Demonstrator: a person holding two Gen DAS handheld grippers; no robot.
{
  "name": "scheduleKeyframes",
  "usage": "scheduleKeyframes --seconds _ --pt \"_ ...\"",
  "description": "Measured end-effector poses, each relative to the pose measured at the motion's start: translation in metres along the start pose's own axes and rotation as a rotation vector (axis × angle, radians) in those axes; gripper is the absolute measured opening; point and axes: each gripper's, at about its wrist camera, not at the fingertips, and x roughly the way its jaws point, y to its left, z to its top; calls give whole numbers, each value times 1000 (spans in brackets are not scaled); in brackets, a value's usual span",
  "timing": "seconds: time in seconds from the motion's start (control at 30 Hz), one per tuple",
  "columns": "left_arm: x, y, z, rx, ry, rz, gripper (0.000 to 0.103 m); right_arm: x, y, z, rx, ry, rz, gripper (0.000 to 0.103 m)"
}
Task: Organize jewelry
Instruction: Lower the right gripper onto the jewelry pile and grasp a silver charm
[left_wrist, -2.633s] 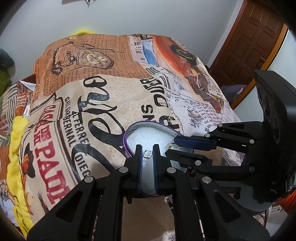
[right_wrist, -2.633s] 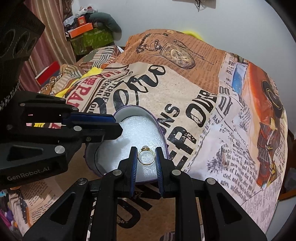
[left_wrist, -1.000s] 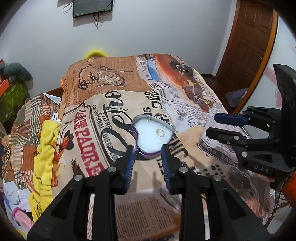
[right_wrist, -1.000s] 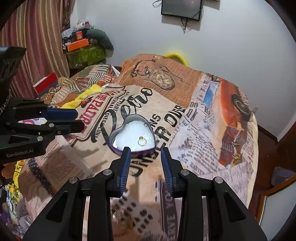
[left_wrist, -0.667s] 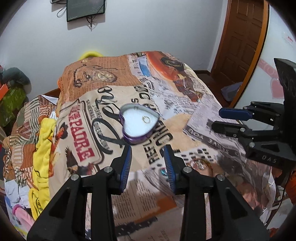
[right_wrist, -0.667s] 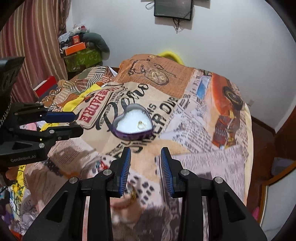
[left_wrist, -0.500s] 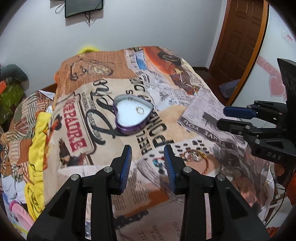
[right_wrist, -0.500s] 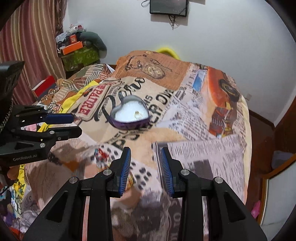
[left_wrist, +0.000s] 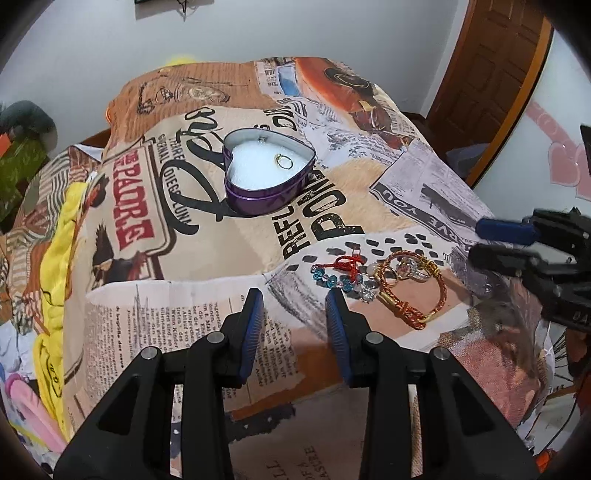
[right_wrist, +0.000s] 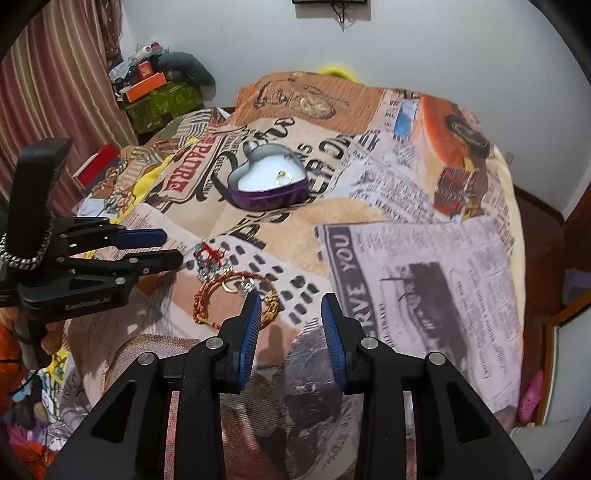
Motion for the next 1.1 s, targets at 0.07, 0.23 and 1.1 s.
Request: scheduleKeyframes --seconds 0.07,0.23,1.1 --pt "1 -1 1 0 -5 -8 35 4 1 -1 6 9 17 31" --pt "5 -5 7 3 -27 -25 37 13 10 -3 -5 18 52 31" --pt "28 -2 14 -36 -26 -124 17 50 16 11 -34 63 102 9"
